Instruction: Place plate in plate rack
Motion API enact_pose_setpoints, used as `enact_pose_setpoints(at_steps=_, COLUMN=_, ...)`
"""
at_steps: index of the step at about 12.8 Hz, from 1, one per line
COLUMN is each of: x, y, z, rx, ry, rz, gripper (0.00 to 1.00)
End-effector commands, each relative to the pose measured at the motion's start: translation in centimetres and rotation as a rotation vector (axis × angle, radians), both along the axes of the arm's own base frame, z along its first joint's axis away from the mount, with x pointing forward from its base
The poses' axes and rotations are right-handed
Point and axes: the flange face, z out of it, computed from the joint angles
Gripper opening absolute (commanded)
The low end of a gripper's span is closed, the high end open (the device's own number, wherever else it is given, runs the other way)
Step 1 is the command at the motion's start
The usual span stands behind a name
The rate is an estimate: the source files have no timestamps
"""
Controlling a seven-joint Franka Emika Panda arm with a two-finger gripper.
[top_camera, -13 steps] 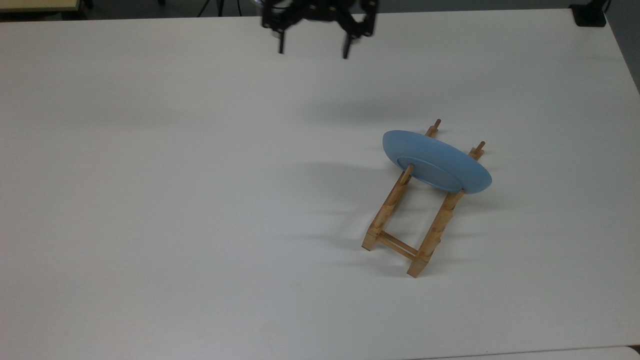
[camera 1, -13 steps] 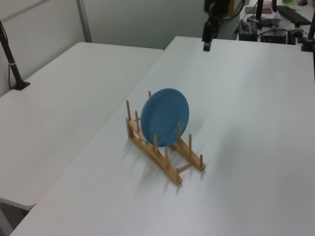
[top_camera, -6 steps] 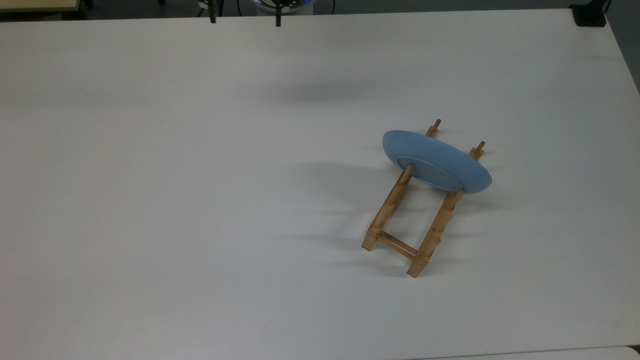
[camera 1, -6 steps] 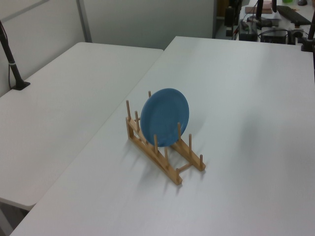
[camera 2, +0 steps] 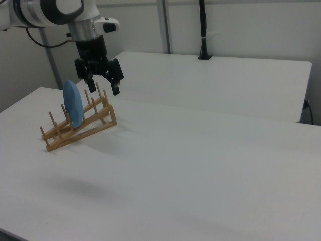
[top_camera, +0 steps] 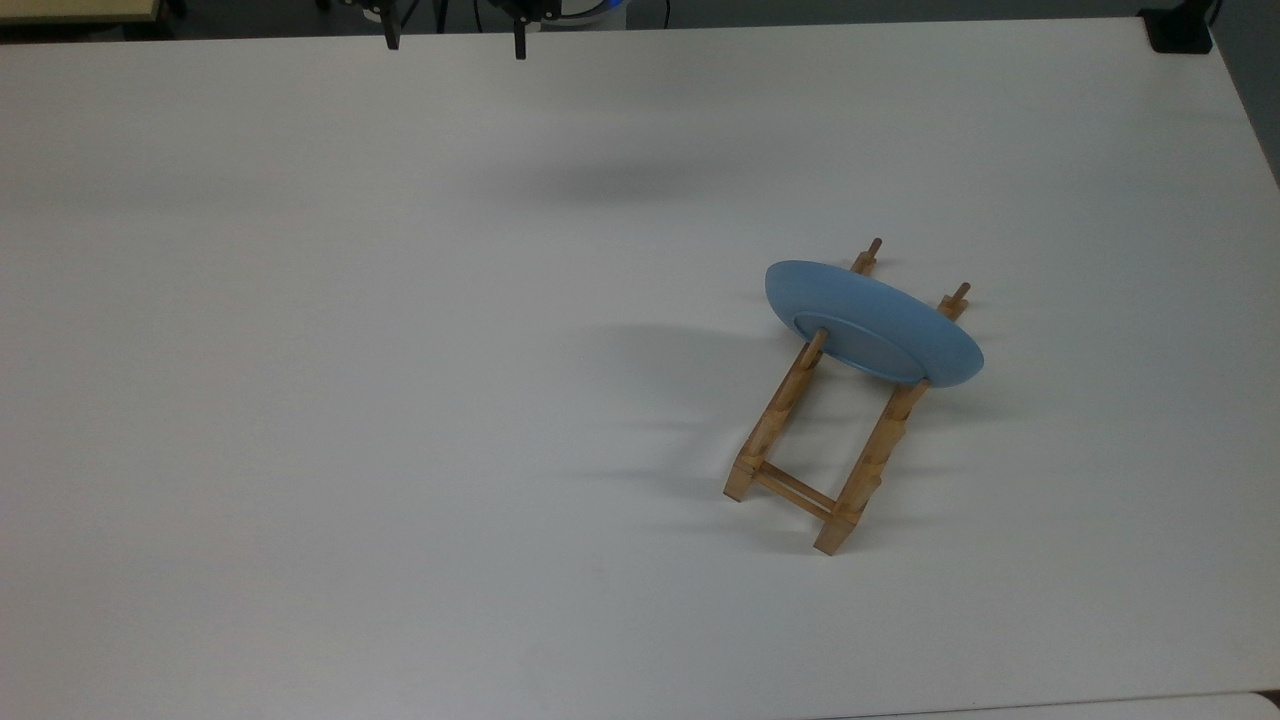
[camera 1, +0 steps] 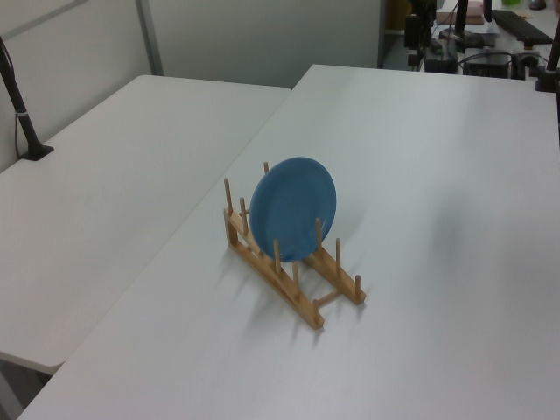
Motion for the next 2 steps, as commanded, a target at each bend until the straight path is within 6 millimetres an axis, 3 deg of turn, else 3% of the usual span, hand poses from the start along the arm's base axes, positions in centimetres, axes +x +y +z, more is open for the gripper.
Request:
enact_pose_setpoints(at_steps=1, x=-0.86, y=0.25, z=0.09, rx=0.022, ry=0.014, rz=0.015, gripper=1.00)
enact_pose_setpoints(at_steps=2, x=-0.86, y=0.25, z=0.09, rx=0.022, ry=0.014, rz=0.015, gripper=1.00)
